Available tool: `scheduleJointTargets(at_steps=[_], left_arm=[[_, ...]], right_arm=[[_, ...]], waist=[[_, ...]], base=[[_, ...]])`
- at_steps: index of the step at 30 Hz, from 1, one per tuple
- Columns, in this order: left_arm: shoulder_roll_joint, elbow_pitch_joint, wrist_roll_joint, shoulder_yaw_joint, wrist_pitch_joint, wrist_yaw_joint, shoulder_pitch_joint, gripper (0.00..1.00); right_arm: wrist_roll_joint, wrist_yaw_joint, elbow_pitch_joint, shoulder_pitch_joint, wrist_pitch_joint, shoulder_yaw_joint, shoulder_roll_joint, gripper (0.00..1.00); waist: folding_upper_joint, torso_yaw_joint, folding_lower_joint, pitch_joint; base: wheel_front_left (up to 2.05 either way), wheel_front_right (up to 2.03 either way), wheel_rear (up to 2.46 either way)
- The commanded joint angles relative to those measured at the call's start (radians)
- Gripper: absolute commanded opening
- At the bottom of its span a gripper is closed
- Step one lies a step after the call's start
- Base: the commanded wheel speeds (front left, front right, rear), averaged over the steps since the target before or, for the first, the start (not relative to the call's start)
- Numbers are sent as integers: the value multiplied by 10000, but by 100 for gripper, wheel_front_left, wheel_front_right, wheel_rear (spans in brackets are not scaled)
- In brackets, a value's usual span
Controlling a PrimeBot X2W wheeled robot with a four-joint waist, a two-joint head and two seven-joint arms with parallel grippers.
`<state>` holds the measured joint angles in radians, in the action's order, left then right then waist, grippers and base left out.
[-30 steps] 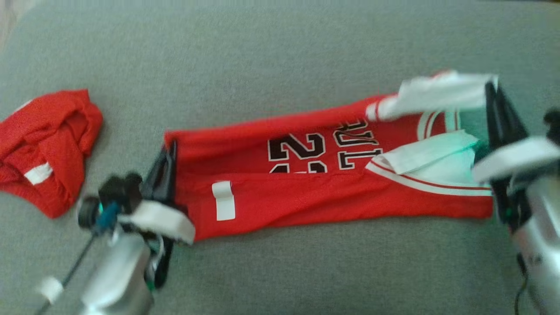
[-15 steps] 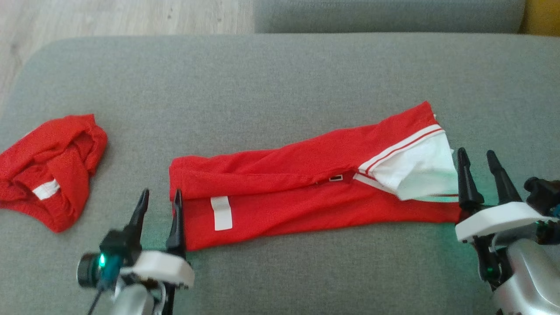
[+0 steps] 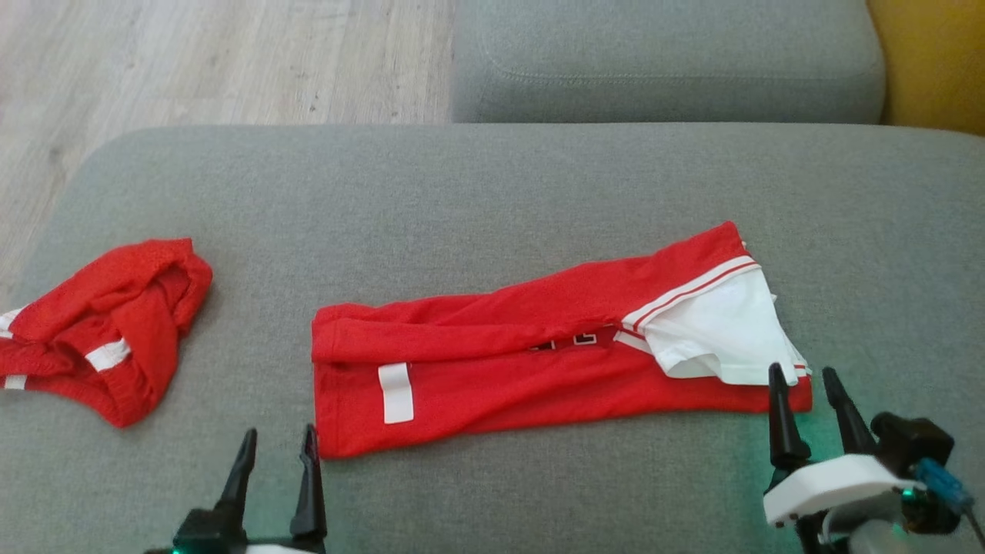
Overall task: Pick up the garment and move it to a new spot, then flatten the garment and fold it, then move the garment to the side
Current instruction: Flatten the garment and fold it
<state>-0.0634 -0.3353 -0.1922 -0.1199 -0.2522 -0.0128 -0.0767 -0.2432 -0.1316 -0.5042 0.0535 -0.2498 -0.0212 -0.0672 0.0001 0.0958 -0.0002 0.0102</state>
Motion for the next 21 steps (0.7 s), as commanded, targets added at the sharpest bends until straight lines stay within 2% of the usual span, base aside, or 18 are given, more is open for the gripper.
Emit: scheduleJointTargets(at_steps=[1,6,11,16,21], left_arm=[[44,356,70,423,-95,-73,241,100],[107,393,207,410,-95,-254,244,100],[126,300,52,153,-95,-311,576,100],[129,167,-163,-304,-95,-243,932,100],[130,45,-315,-501,-95,-136,1154,100]], right_arm=[[82,9,279,252,-118,174,-1,100],[176,9,5,553,-115,226,70,100],[330,9,-699,1779,431,276,-166,100],[607,9,-1902,3058,1343,-125,-495,100],[986,9,-2980,3714,1705,-744,-648,100]], waist=[[-1,-4,2,-13],[-1,6,2,172],[-1,162,2,705],[-1,487,2,1222],[-1,789,2,1540]], base=[[0,0,0],[0,0,0],[0,0,0],[0,0,0],[0,0,0]])
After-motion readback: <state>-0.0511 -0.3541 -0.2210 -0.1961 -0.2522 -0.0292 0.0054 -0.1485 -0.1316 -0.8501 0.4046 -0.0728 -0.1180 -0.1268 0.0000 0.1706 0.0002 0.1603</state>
